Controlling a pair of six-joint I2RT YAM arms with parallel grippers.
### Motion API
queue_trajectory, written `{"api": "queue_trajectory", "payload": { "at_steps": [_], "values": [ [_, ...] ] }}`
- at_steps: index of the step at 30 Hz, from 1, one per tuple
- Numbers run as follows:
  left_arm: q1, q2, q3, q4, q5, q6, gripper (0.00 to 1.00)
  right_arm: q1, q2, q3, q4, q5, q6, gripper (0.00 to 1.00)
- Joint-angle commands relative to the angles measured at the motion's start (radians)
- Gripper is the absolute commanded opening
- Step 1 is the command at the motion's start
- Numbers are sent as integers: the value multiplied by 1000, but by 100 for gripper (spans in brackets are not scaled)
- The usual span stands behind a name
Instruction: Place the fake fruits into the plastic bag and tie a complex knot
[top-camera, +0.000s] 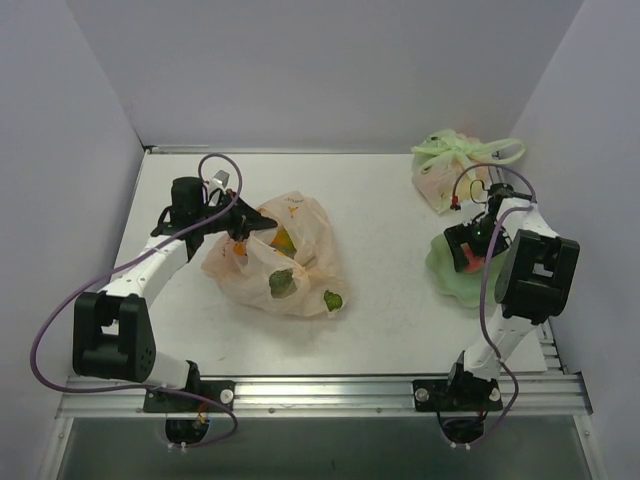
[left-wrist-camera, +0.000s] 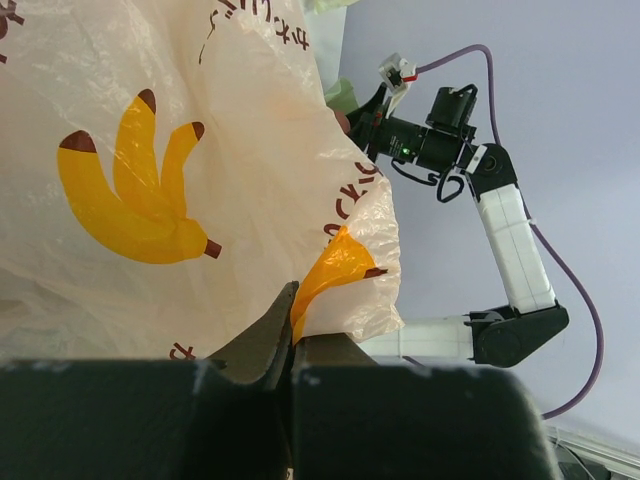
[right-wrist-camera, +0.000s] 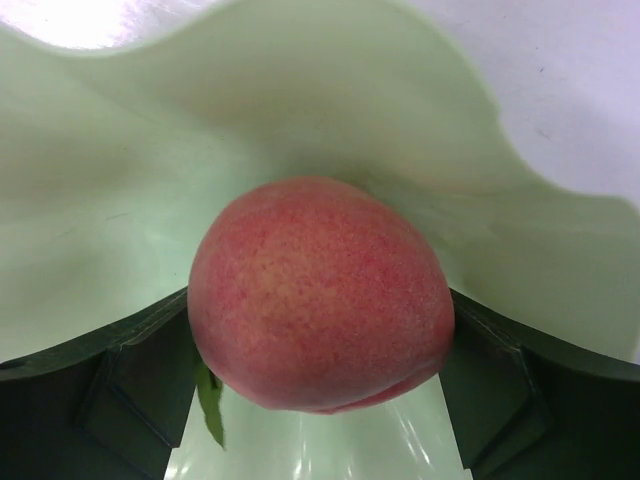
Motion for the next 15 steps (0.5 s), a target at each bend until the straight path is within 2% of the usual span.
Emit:
{"api": "queue_trajectory", "payload": {
  "at_steps": [1,4,9,10,13,15],
  "values": [
    [8,-10,28,-2,15,23,0,8,-38,-4,-15,-17,5,86],
    [8,-7,27,-2,17,22,0,11,-83,7,-44,-40,3,67],
    [8,-10,24,1,15,17,0,11,-202,76,-176,-135,2,47],
    [10,-12,22,1,18,17,0,11,-225,91,-202,-174,3,40],
    [11,-16,21,1,25,17,0,57,-308,153,-293,-333,23,29],
    [11,-15,19,-2,29,17,0,155,-363,169,-324,-450,71,26]
  ]
}}
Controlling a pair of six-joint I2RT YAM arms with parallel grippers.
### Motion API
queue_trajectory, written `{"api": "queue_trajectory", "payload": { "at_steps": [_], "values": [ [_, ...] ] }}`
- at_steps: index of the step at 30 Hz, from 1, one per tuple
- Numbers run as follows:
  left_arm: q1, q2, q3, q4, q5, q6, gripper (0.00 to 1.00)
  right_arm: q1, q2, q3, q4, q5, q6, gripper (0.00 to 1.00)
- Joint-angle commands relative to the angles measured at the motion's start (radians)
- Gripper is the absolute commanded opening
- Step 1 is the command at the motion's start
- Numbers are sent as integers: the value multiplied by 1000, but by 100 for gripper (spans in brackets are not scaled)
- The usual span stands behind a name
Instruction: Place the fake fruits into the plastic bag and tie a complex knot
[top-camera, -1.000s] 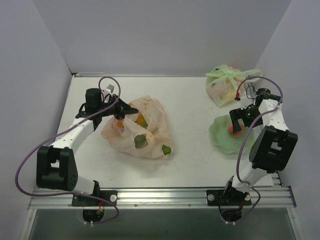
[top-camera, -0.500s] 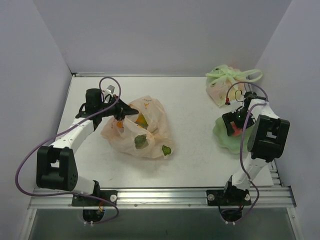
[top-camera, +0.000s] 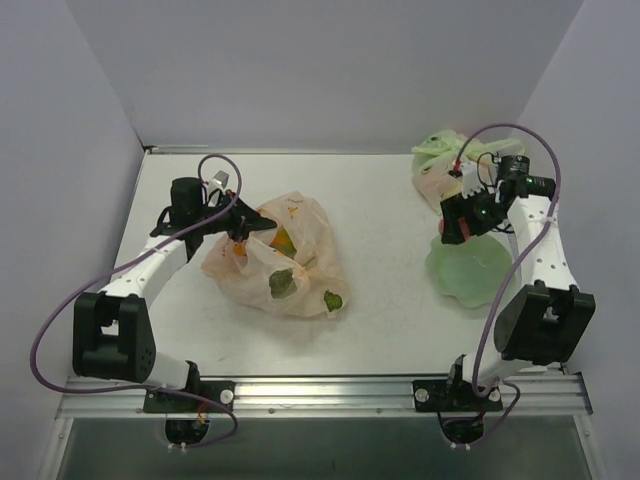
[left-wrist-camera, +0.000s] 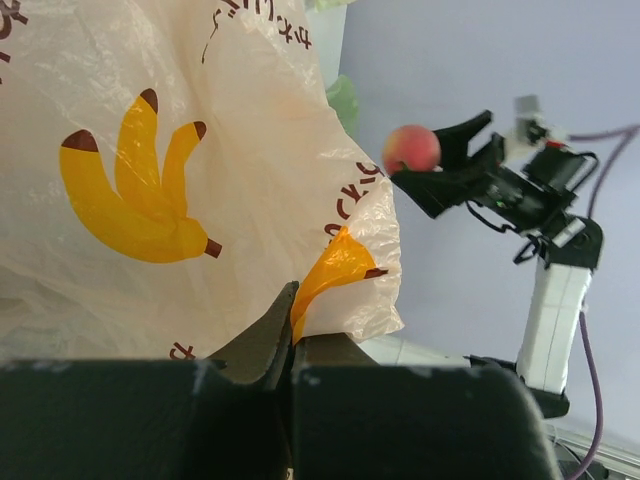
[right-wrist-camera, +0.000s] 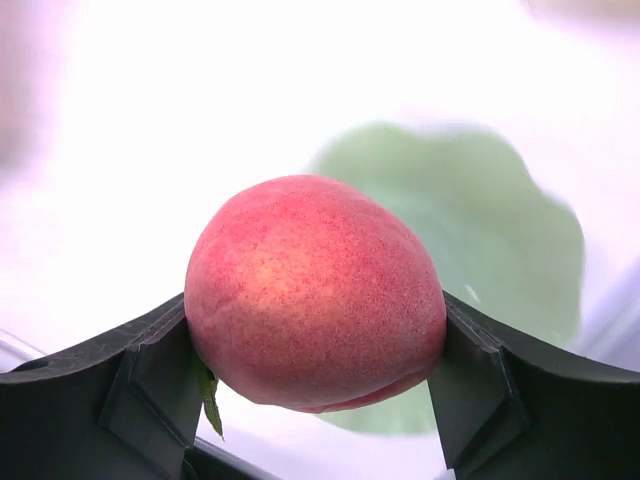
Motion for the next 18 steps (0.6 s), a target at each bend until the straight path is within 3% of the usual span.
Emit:
{"api": "queue_trajectory", "payload": {
  "at_steps": [1,3,5,10,13,18],
  "values": [
    [9,-15,19,2,26,14,0,161,-120,73,-145,-255,65,21],
    [10,-13,21,3,25,9,0,264,-142,85,-125,-312,134,18],
    [10,-12,21,13,23,3,0,445,-136,104,-70,-291,186,14],
    [9,-16,15,34,23,-14,0,805,-82,170,27,-107,237,10],
    [9,-16,10,39,30,-23,0,896,-18,205,116,58,298,6],
    [7,-13,10,72,34,-39,0,1019,62,242,194,164,370,1]
  ]
}}
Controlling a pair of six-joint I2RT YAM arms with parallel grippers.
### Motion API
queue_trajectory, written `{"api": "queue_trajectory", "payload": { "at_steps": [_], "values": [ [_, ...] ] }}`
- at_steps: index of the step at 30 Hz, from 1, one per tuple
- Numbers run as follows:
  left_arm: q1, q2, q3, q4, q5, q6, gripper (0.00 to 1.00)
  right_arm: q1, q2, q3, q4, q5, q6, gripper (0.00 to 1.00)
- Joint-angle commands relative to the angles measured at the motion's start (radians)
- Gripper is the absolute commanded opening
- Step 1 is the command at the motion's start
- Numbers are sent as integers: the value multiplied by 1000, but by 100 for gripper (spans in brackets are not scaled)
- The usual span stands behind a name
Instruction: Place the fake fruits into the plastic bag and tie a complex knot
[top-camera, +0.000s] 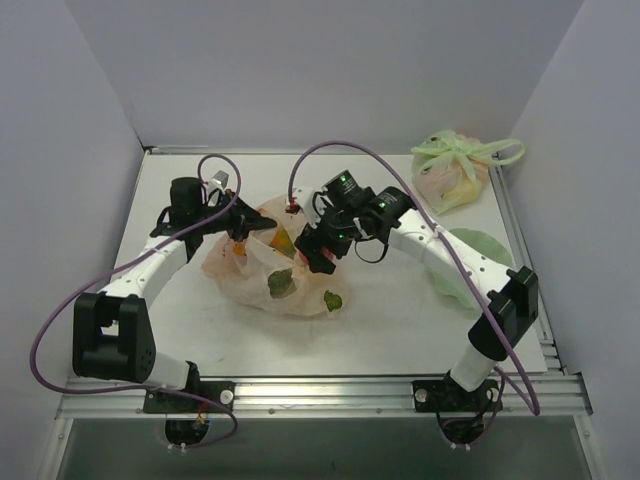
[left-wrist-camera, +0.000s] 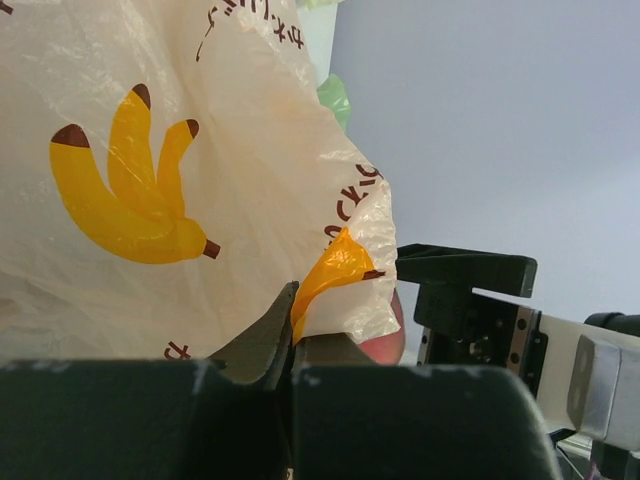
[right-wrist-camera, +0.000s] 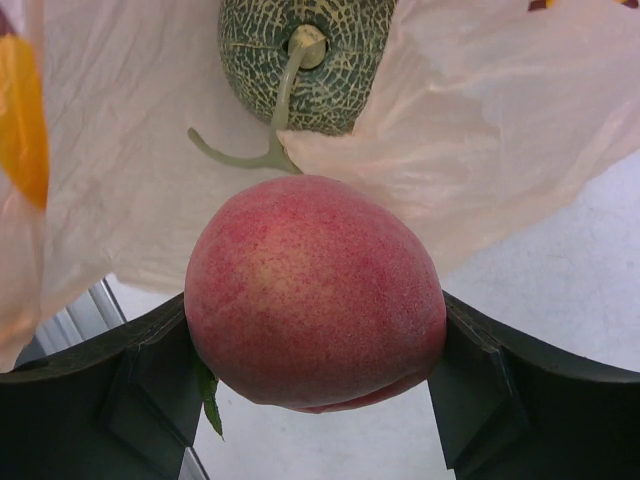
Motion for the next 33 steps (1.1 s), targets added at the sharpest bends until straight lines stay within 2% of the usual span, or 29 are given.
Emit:
{"api": "queue_trajectory", "payload": {
  "at_steps": [1,6,14,17,20,21,23,24,32,33],
  "values": [
    [6,-13,11,60,28,-13,0,57,26,44,72,126,71,1],
    [6,-1,2,96,25,-36,0,177,72,62,91,162,52,3],
    [6,-3,-33,138,25,-72,0,245,127,79,129,232,40,6],
    [8,5,-39,159,28,-89,0,271,158,68,173,304,-6,16],
    [8,14,-35,175,28,-105,0,274,181,55,216,346,-41,39],
    [6,17,-33,179,30,-108,0,274,182,46,230,356,-50,56],
    [8,20,-33,183,32,-112,0,275,173,24,247,370,-82,64],
    [6,19,-33,184,32,-113,0,277,167,15,252,370,-90,73],
    [8,25,-33,193,36,-116,0,324,78,-73,285,349,-214,100],
    [8,27,-35,193,36,-118,0,332,75,-74,288,344,-217,100]
  ]
}}
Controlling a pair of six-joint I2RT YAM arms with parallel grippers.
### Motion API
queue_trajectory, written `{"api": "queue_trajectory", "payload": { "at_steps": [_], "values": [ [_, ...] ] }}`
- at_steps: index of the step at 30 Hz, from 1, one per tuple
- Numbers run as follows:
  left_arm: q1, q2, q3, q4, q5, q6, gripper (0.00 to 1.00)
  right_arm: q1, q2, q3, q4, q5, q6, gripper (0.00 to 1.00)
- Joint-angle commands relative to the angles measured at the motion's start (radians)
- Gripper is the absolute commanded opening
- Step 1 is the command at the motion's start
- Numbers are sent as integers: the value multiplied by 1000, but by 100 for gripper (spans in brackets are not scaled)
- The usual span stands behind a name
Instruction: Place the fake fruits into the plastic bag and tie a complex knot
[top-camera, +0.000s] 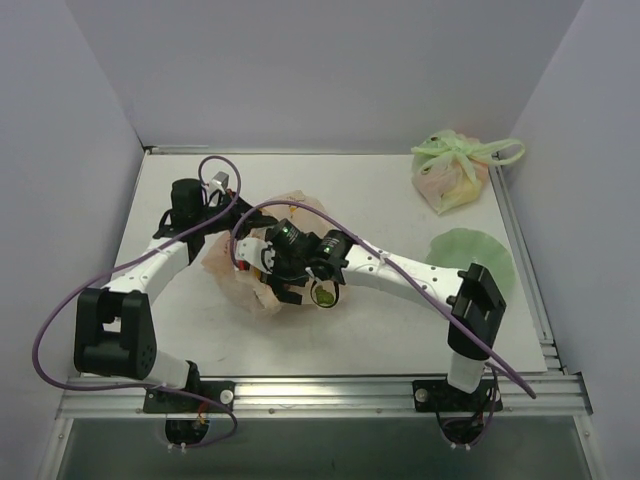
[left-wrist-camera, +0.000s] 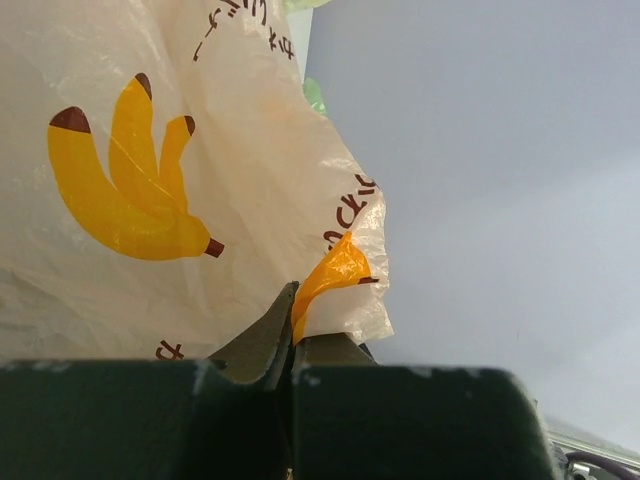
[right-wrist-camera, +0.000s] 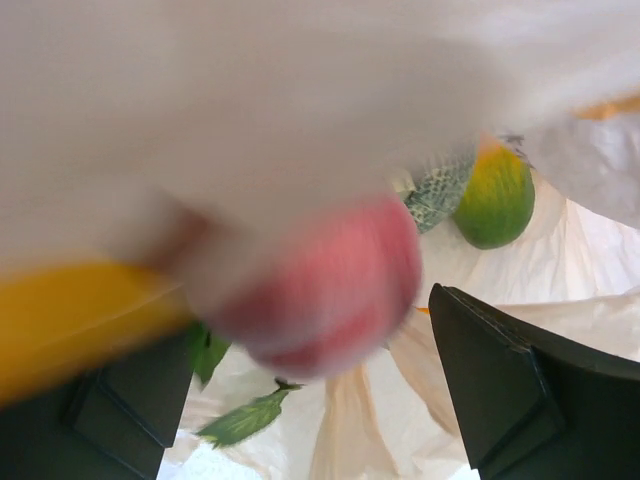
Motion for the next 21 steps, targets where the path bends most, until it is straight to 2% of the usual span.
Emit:
{"api": "queue_trajectory", "payload": {
  "at_steps": [1,11,13,14,17,19,21],
  "values": [
    [9,8,3,69,16,-11,0,34,-84,-12,23,4,-61,100],
    [11,5,5,71,22,-14,0,5,-219,-72,-1,7,-73,99],
    [11,5,6,71,22,-14,0,-20,-248,-80,-35,-21,-78,95],
    [11,7,6,71,22,-16,0,-43,-256,-86,-49,-27,-96,88],
    [11,8,8,69,22,-12,0,-84,-285,-141,-72,-36,-165,78],
    [11,8,9,69,22,-11,0,-100,-287,-188,-66,-26,-196,79],
    [11,7,11,68,23,-8,0,-113,-273,-202,-45,23,-190,88]
  ]
}}
